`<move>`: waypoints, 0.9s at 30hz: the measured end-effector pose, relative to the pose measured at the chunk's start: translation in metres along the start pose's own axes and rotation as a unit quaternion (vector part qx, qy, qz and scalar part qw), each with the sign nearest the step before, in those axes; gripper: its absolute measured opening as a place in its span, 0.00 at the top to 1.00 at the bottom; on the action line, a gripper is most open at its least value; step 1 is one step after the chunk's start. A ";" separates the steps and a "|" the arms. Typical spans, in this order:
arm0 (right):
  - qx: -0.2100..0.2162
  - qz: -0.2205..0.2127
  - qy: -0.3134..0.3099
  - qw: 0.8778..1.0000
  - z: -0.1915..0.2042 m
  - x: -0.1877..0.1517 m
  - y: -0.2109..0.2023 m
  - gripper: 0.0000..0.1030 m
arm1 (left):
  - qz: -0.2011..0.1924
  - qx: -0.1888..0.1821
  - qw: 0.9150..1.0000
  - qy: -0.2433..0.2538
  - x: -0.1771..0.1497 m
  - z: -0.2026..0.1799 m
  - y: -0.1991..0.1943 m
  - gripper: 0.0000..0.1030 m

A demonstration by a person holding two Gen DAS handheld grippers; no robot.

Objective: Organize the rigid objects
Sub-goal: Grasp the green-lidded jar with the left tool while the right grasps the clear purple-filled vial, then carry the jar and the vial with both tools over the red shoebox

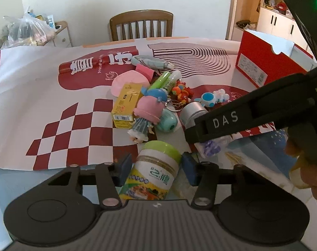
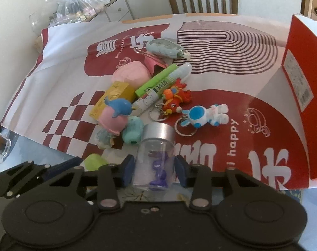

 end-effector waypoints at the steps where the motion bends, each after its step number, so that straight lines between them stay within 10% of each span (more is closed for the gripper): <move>1: -0.003 -0.003 0.001 1.000 -0.001 0.001 -0.002 0.60 | 0.001 -0.001 1.000 0.000 0.000 0.000 -0.001 0.52; 27: -0.082 -0.090 -0.020 0.992 -0.022 0.003 -0.142 0.62 | 0.005 -0.073 0.991 -0.115 0.017 -0.012 -0.062 0.55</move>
Point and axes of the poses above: each gripper's, at about its wrist camera, not at the fingertips, and y roughly the way its jaws point, z to its left, x to its top, the point moved 9 cm from there along y, roughly the way its jaws point, and after that the axes turned 14 degrees about -z, right-handed, at the moved point
